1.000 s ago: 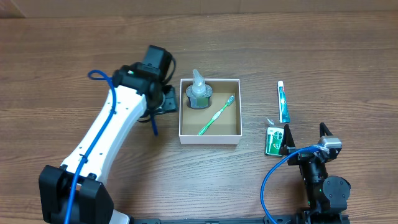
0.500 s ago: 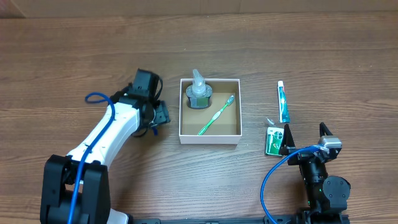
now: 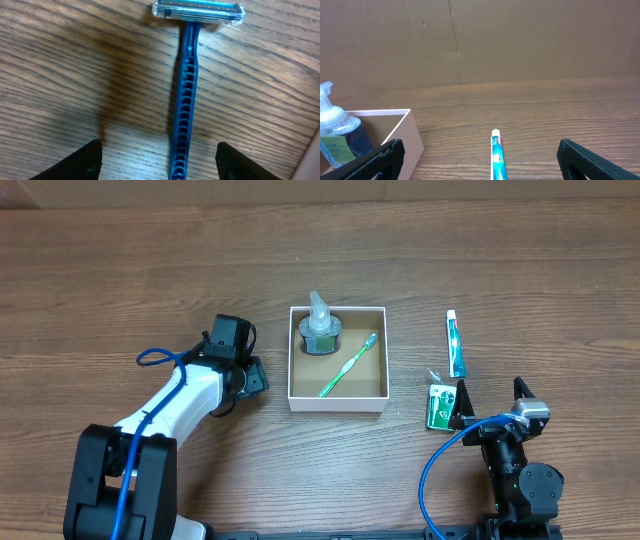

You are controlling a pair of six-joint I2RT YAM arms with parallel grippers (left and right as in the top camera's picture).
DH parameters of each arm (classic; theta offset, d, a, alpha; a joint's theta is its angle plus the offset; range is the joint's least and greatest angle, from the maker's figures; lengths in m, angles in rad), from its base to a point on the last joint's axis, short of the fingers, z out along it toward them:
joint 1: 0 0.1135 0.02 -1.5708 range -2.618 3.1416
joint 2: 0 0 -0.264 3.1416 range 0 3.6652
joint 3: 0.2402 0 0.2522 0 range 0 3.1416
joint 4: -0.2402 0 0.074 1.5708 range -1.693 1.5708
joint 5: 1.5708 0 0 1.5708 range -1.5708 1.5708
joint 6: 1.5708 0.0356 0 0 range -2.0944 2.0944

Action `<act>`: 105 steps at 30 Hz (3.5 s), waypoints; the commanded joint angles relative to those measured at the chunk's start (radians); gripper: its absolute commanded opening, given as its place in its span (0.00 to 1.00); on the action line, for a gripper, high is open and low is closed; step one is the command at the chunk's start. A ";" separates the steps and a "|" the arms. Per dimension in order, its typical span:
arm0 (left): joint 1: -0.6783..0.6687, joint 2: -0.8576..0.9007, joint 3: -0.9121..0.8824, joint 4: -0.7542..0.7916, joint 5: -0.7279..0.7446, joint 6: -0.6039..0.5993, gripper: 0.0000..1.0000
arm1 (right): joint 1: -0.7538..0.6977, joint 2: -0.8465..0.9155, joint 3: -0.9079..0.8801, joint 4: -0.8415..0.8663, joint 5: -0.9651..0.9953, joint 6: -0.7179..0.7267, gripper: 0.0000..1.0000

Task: Pack container
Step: 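Lower the left gripper onto the blue razor and grasp it, then carry the razor with the left gripper into the box, release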

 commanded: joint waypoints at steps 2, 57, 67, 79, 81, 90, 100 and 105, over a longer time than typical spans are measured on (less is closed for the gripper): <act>0.003 -0.006 -0.044 0.045 -0.033 -0.005 0.71 | -0.005 -0.010 -0.010 0.009 -0.002 -0.008 1.00; 0.003 0.091 0.030 0.117 0.006 0.325 0.11 | -0.005 -0.010 -0.010 0.009 -0.002 -0.007 1.00; 0.003 0.090 0.276 -0.147 0.007 0.324 0.05 | -0.005 -0.010 -0.010 0.009 -0.002 -0.008 1.00; -0.133 0.031 0.651 -0.482 0.170 0.214 0.06 | -0.005 -0.010 -0.010 0.009 -0.002 -0.007 1.00; -0.166 0.022 0.652 -0.496 0.170 0.184 0.06 | -0.005 -0.010 -0.010 0.009 -0.002 -0.007 1.00; -0.309 0.021 0.652 -0.544 0.157 0.072 0.06 | -0.005 -0.010 -0.010 0.009 -0.002 -0.008 1.00; -0.324 0.021 0.649 -0.541 0.133 0.051 0.66 | -0.005 -0.010 -0.010 0.009 -0.002 -0.008 1.00; -0.320 0.021 0.650 -0.520 0.109 0.055 0.71 | -0.005 -0.010 -0.010 0.009 -0.002 -0.008 1.00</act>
